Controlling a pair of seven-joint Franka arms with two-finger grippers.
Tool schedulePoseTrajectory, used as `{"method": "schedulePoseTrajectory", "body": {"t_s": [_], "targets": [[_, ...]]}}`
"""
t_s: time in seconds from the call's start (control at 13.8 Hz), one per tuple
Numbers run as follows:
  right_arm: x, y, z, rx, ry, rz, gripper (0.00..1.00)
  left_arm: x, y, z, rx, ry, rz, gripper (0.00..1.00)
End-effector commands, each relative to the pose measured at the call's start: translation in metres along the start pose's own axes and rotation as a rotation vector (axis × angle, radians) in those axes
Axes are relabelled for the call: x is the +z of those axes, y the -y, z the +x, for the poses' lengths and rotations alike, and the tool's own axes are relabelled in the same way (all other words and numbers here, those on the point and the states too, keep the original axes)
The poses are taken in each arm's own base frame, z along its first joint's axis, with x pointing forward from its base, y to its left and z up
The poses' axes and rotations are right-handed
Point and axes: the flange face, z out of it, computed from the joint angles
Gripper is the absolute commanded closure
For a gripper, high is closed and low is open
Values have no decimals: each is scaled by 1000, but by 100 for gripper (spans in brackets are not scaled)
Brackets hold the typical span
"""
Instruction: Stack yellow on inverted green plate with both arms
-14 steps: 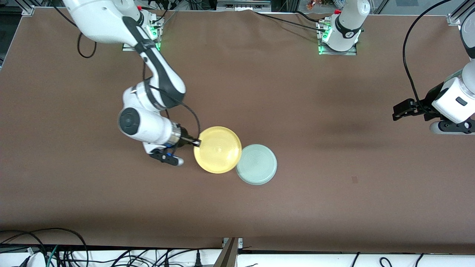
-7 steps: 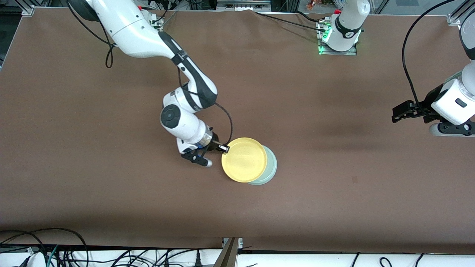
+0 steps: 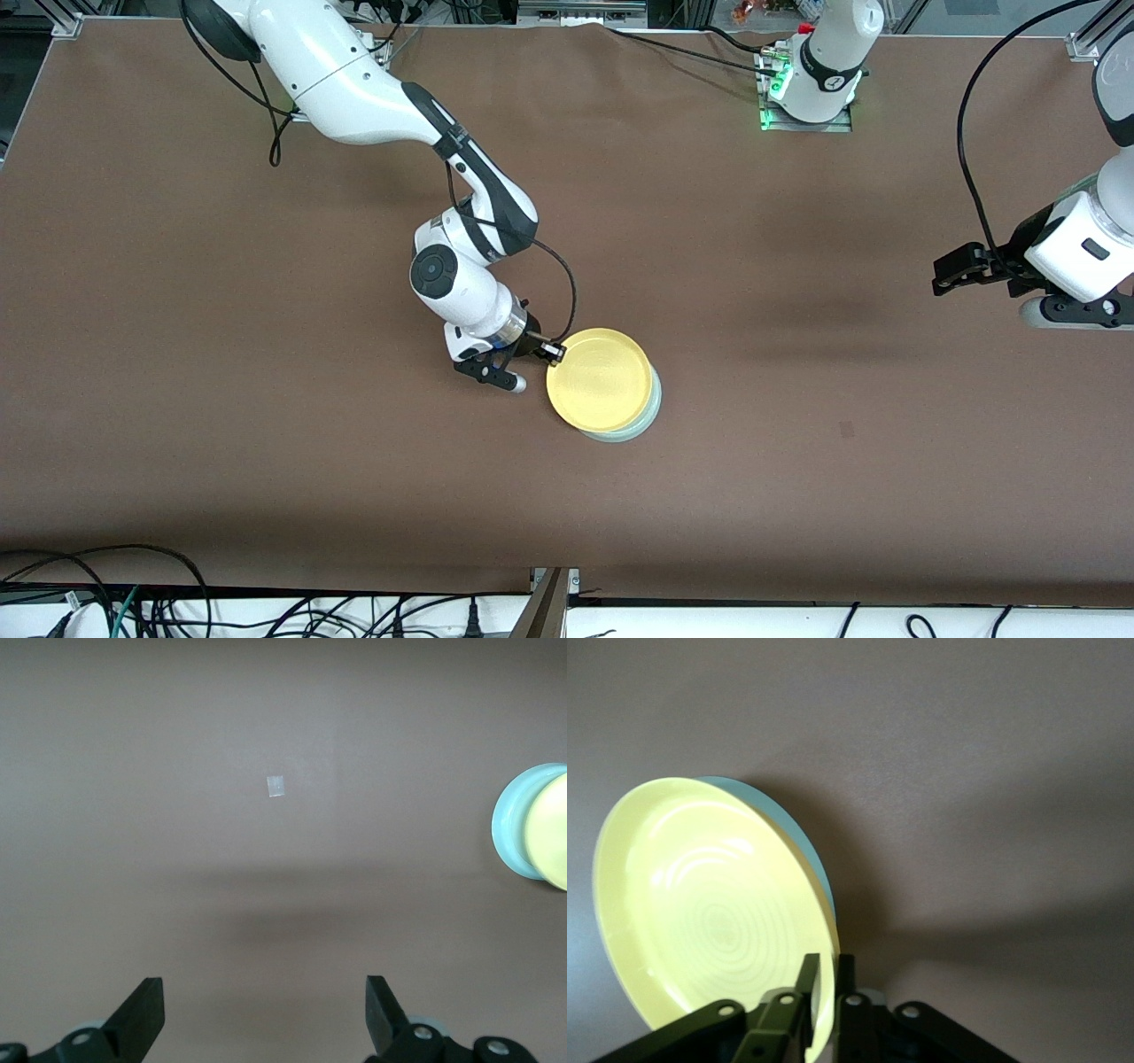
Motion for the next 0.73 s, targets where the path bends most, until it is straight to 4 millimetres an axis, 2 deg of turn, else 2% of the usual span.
{"method": "schedulePoseTrajectory", "body": {"t_s": [0.0,0.07,0.22,0.36,0.51,0.65], "targets": [[-17,13,-2,-3,-26,-4,0,-6,-3,5,4,-9,16,0],[-34,12,6,-8,-22,-32,0,-7,-3,5,4,-11,16,0],[-82,11,22,-22,-3,-97,0,-9,-5,5,7,-16,17,0],[-130,-1,37,-30,38,-184,0,-9,-7,5,9,-16,18,0],[-176,-28,56,-88,108,-282,0,-9,-7,5,10,-16,18,0],[-225,-68,81,-147,188,-369,0,-9,-6,5,10,-16,19,0]]}}
